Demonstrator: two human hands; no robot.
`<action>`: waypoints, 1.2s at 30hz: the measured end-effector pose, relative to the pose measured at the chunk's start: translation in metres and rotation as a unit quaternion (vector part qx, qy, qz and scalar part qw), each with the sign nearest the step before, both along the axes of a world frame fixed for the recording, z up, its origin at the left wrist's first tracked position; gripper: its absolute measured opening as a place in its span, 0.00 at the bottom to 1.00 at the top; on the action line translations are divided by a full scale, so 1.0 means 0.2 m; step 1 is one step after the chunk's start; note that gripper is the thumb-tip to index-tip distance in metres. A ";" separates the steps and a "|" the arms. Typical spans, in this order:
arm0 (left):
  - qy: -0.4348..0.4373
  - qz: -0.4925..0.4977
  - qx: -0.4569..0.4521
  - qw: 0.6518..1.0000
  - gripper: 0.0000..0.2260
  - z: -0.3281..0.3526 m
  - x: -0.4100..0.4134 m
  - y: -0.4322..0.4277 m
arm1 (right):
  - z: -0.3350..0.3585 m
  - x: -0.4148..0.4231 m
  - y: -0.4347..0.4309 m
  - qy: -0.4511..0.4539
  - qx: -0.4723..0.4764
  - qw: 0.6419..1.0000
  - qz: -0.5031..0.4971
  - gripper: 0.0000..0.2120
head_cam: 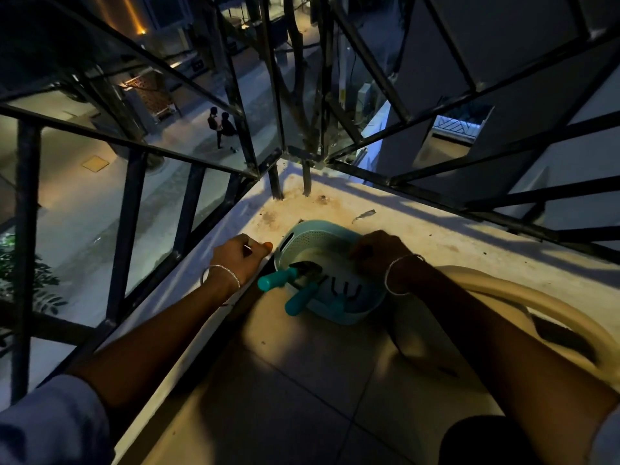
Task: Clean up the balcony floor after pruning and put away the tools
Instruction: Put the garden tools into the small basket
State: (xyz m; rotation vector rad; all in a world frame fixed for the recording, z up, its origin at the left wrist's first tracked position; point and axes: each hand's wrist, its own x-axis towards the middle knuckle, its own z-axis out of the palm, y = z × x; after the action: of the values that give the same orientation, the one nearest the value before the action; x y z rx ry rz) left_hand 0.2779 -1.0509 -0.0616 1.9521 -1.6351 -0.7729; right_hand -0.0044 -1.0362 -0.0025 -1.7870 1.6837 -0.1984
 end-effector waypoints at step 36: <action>0.016 0.028 -0.227 0.973 0.20 0.54 -0.39 0.18 | 0.64 -0.07 0.11 -0.453 -0.070 0.769 -0.445 0.07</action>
State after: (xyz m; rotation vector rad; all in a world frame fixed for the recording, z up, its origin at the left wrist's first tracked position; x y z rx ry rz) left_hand 0.2001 -1.0151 0.0470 1.6412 -1.5632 -0.3618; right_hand -0.0183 -1.0147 0.1251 -0.5590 1.5810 -1.3793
